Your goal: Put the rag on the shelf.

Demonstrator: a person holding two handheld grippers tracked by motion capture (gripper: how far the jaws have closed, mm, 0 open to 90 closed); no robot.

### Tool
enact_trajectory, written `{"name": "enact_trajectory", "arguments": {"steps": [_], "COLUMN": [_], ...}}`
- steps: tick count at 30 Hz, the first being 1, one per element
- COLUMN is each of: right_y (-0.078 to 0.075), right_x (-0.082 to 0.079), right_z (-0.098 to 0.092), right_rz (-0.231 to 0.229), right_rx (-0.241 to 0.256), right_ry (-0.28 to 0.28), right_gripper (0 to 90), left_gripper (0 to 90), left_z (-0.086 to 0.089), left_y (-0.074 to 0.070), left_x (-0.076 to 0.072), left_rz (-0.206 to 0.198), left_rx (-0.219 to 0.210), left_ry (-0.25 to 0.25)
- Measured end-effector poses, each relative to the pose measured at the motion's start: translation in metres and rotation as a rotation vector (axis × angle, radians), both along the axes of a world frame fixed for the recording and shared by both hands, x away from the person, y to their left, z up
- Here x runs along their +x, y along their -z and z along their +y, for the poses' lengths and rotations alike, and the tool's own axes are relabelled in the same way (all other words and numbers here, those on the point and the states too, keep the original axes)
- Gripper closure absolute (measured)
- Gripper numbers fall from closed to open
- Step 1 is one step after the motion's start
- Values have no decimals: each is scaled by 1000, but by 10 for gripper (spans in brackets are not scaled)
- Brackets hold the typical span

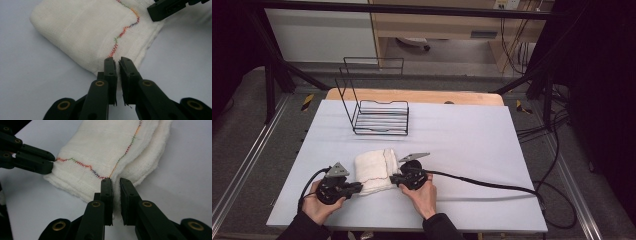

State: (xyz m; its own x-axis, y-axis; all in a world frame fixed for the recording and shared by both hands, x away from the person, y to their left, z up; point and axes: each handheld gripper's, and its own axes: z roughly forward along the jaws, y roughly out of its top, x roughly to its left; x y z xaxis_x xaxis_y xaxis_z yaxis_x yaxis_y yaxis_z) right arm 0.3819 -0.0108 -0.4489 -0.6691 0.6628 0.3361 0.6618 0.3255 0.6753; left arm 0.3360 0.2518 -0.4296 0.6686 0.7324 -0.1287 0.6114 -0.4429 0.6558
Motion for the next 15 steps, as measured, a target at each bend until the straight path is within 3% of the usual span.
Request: {"name": "enact_trajectory", "arguments": {"steps": [2, 7, 11, 15], "right_y": [1, 7, 5, -2], "right_x": [-8, -20, -20, -19], "right_z": [2, 4, 3, -1], "right_rz": [12, -22, -38, -102], "right_rx": [22, 21, 11, -17], "right_ry": [9, 34, 30, 15], "right_gripper": [817, 810, 759, 605], "left_gripper": [831, 789, 629, 449], "left_z": [4, 3, 10, 19], "left_y": [-2, 2, -7, -17], "left_x": [-1, -1, -2, 8], "left_rz": [-6, -9, -51, -81], "left_rx": [14, 40, -27, -107], "left_ry": [18, 35, 6, -65]}}
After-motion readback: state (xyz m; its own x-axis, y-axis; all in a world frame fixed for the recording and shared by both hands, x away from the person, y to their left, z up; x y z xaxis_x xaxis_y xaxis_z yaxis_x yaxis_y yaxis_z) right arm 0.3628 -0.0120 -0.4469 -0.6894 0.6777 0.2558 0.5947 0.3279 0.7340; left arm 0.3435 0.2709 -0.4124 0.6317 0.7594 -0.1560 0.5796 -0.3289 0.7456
